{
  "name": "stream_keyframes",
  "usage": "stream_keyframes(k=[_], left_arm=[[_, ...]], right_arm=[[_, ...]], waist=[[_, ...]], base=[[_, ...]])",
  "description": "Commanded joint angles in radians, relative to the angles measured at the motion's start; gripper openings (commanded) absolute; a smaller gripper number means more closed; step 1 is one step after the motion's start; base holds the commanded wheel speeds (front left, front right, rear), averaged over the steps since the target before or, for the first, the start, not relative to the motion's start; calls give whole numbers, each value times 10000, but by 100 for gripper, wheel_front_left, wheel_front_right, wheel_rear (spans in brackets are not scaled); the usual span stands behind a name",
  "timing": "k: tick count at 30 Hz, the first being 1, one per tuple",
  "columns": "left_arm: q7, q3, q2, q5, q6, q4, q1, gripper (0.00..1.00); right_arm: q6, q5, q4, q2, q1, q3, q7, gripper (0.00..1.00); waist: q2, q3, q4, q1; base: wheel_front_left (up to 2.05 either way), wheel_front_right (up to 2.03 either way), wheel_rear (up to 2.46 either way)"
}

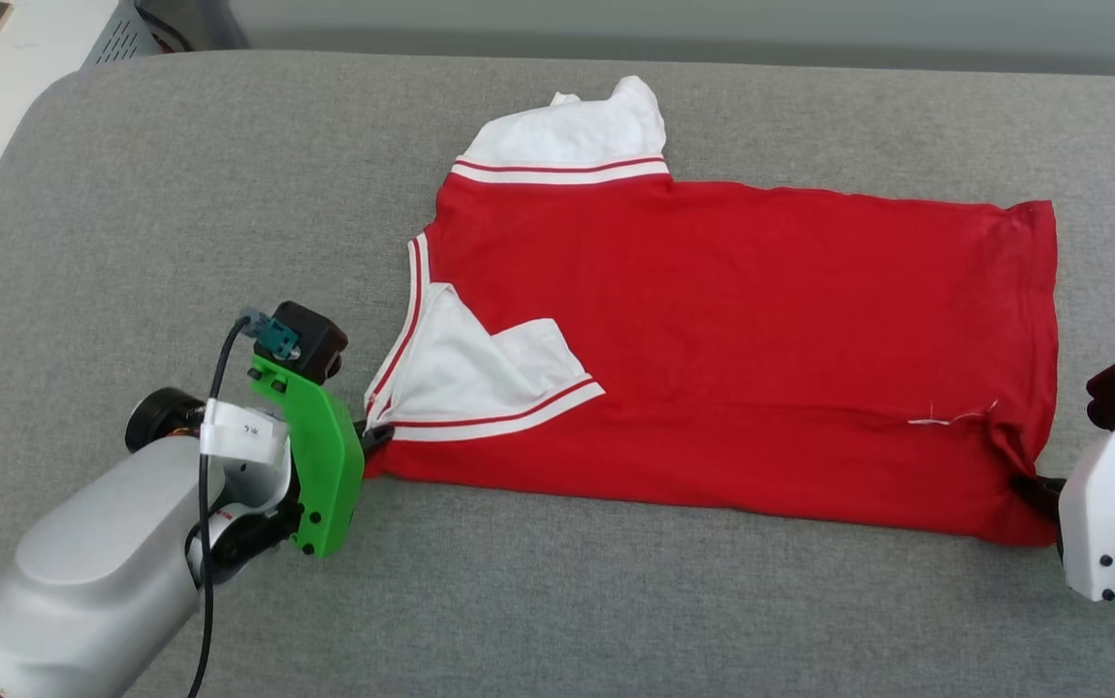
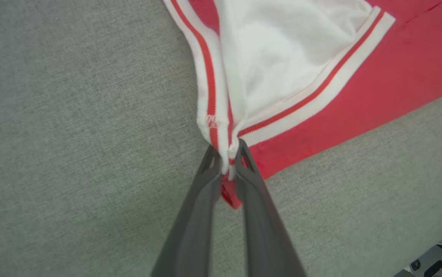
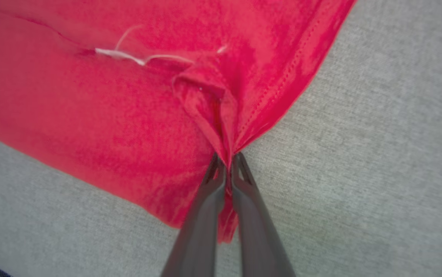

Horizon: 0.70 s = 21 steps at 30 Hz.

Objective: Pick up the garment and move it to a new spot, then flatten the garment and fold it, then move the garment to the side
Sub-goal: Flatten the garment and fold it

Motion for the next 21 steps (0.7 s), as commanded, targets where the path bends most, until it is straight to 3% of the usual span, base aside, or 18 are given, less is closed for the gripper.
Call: stream_keyframes(k=[1,9,21], left_arm=[[-85,13,56,-90,-6,47,190,0],[-230,48,436,-321,16,-341,684,0],[-295,-43,1402,-544,579,-1987,1794,0]], right_arm=[[-7,73,54,12,150,125,-135,0],[-7,506,-641,-293,510,-17,-763,0],[-7,808,-1853,-694,1858,-859,-637,0]], waist=[[0,-227,-70,0],[0,-845,-150,0],[0,-1350,-221,0]], base=[[0,0,0],[0,0,0],[0,0,0]])
